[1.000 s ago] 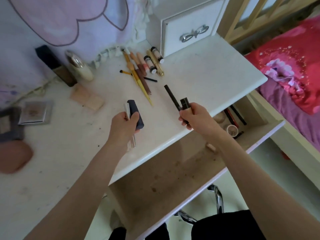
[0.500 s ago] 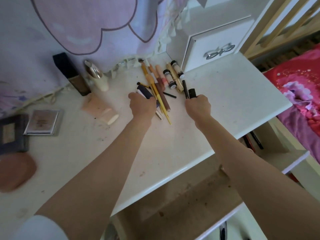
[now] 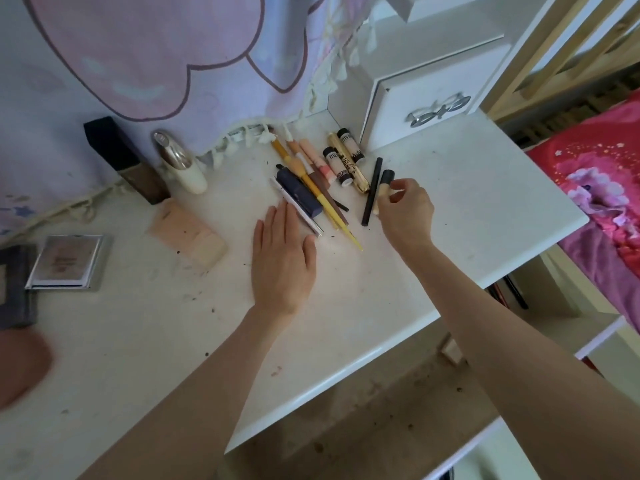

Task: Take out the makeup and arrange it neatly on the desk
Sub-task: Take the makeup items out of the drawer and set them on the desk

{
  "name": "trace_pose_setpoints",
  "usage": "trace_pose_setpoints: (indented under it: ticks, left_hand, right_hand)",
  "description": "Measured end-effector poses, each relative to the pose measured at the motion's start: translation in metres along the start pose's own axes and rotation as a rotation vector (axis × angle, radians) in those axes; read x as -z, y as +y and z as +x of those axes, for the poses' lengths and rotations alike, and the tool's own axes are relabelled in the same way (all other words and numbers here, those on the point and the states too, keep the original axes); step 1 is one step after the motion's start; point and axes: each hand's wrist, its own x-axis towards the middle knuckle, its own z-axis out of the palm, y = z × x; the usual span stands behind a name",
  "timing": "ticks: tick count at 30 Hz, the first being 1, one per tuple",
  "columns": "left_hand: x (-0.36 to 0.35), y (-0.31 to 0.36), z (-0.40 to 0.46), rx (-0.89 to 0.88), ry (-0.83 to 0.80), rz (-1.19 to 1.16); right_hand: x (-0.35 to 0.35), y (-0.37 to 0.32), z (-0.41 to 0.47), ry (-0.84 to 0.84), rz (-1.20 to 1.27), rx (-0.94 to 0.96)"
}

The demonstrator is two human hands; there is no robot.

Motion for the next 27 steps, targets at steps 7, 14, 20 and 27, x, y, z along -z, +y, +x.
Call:
trace_pose_setpoints:
  ticks: [7, 14, 20, 27]
  left_hand:
    - [-0.002, -0.004, 0.002, 0.013, -0.016, 0.115]
    - [0.000, -0.005, -0.009, 0.034, -0.050, 0.151]
    - [0.004, -0.001, -0.052, -0.003, -0.076, 0.199]
    - [0.008, 0.018, -0.112, -0.137, -0.160, 0.249]
  right_hand:
    - [-0.003, 0.015, -0.019, 0.003, -0.190, 0.216]
    - [0.010, 0.063, -0.058, -0.071, -0.478, 0.434]
    - [0.020, 0.084, -0.093, -0.124, -0.608, 0.431]
    - [0.053, 0.125, -0.151, -0.316, -0.529, 0.463]
